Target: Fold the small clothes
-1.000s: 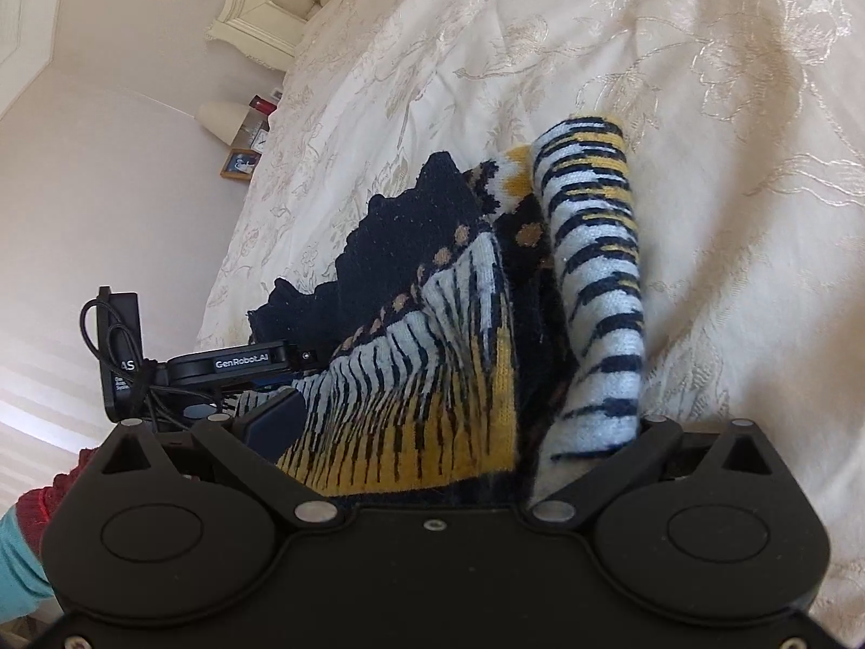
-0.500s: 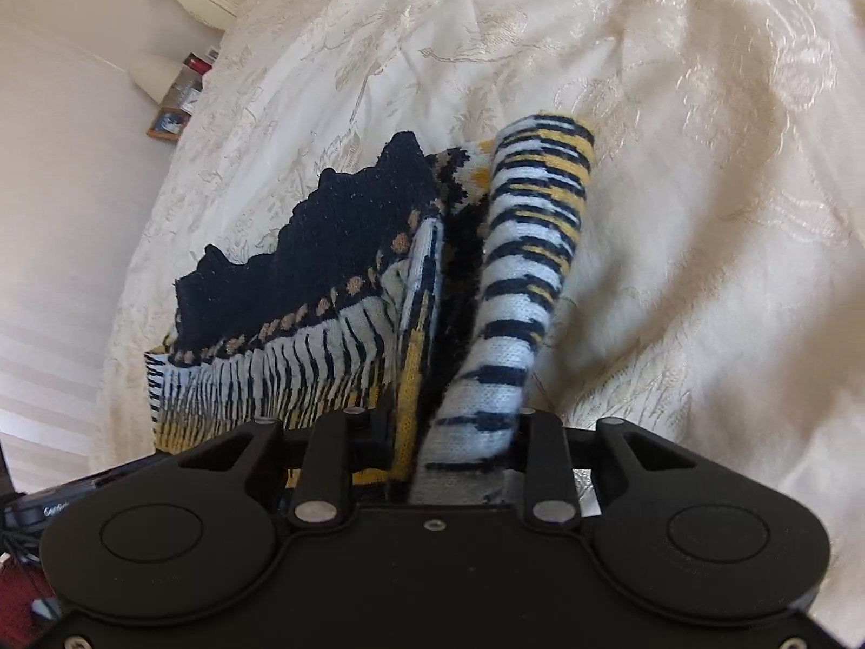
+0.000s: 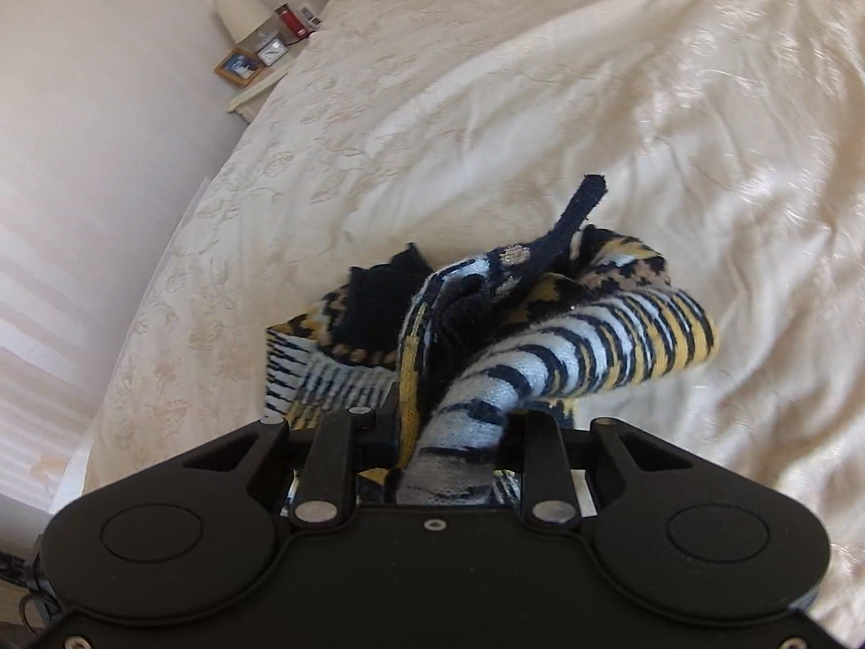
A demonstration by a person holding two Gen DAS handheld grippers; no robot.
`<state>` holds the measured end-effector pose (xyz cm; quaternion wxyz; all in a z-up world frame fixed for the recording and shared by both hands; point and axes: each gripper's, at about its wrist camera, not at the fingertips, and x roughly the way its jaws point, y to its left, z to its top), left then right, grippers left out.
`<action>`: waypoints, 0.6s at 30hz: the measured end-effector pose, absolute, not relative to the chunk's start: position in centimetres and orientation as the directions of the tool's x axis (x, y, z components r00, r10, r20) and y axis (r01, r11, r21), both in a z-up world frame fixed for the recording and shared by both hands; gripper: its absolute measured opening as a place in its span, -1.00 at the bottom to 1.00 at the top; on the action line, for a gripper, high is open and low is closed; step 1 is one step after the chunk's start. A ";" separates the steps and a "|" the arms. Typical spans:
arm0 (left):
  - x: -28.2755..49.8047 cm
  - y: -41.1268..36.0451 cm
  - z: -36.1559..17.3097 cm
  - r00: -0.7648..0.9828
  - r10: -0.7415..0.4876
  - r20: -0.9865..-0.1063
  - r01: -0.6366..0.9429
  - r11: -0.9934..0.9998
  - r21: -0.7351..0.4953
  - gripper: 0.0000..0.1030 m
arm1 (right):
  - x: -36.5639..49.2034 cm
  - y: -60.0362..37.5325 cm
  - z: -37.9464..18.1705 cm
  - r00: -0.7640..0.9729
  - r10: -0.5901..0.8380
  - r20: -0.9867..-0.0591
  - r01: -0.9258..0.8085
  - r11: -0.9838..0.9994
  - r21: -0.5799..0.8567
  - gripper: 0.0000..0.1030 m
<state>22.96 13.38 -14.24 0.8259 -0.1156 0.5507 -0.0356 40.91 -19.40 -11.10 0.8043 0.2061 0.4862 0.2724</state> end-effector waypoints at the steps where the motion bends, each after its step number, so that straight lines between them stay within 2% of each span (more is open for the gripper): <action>1: 22.7 14.0 -14.3 0.391 -0.187 -0.901 -0.075 0.969 -0.234 0.41 | 41.0 -17.8 -10.8 0.369 0.640 -0.674 -0.258 0.767 0.587 -0.33; 5: 21.6 16.3 -14.4 0.392 -0.184 -0.901 -0.104 0.965 -0.243 0.41 | 41.7 -10.7 -11.5 0.302 0.636 -0.710 -0.319 0.769 0.553 -0.33; 8: 21.2 17.9 -14.5 0.393 -0.181 -0.902 -0.126 0.961 -0.247 0.41 | 41.6 -5.0 -12.8 0.253 0.570 -0.782 -0.379 0.802 0.462 -0.31; 9: 21.0 18.3 -14.5 0.393 -0.181 -0.902 -0.133 0.959 -0.250 0.41 | 41.4 -2.8 -13.3 0.250 0.523 -0.814 -0.407 0.820 0.402 -0.27; 11: 20.9 19.1 -14.4 0.395 -0.182 -0.900 -0.148 0.955 -0.258 0.41 | 40.9 -0.2 -13.9 0.251 0.480 -0.841 -0.450 0.827 0.338 -0.05; 13: 20.7 19.6 -14.3 0.399 -0.187 -0.898 -0.155 0.951 -0.267 0.41 | 40.3 0.8 -13.9 0.249 0.498 -0.831 -0.486 0.806 0.337 0.09; 18: 21.2 20.1 -13.8 0.403 -0.212 -0.890 -0.144 0.946 -0.290 0.41 | 38.6 1.1 -10.4 0.254 0.659 -0.708 -0.619 0.673 0.405 0.15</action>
